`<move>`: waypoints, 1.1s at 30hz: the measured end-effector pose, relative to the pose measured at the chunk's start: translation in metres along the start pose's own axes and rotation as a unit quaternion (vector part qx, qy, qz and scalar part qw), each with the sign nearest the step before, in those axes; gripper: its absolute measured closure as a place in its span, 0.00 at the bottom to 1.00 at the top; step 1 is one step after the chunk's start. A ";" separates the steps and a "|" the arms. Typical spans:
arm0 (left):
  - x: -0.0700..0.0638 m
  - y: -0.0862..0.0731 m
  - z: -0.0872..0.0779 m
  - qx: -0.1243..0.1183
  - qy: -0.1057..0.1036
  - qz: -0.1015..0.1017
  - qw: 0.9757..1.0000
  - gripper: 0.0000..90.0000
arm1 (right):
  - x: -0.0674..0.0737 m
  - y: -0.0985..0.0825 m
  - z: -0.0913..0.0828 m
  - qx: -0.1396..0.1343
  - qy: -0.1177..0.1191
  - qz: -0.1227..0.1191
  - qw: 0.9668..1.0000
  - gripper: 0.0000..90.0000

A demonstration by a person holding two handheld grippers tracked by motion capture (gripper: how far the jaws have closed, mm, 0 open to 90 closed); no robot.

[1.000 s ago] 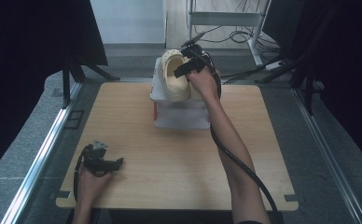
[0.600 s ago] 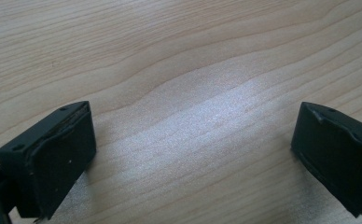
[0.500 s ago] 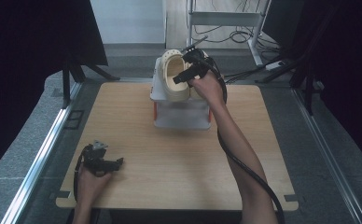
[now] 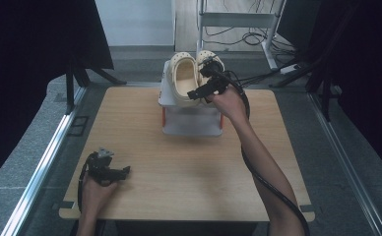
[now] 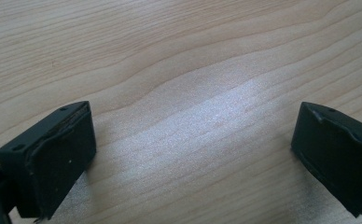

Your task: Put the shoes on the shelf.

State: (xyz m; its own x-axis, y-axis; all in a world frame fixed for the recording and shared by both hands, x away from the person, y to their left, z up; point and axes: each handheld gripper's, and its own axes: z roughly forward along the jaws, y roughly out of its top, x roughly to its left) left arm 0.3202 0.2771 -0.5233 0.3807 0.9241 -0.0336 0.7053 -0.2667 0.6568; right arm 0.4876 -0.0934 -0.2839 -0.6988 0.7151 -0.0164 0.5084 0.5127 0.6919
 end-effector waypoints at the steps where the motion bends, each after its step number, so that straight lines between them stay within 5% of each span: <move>1: 0.000 0.000 0.000 0.000 0.000 0.002 1.000 0.00 | 0.000 -0.002 -0.001 0.001 -0.001 -0.001 1.000 0.00; 24: 0.000 0.000 0.000 0.000 0.001 0.003 1.000 0.00 | 0.007 -0.062 -0.045 -0.008 0.008 -0.032 0.999 0.00; 33: 0.000 0.000 0.000 0.000 0.002 0.001 1.000 0.00 | -0.002 -0.094 -0.055 -0.014 0.009 -0.021 1.000 0.00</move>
State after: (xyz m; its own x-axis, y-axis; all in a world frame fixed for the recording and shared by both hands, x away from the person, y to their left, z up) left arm 0.3200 0.2770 -0.5232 0.3791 0.9249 -0.0292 0.7051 -0.2683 0.6564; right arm 0.4133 -0.1691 -0.3087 -0.7280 0.6848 -0.0329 0.4649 0.5283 0.7104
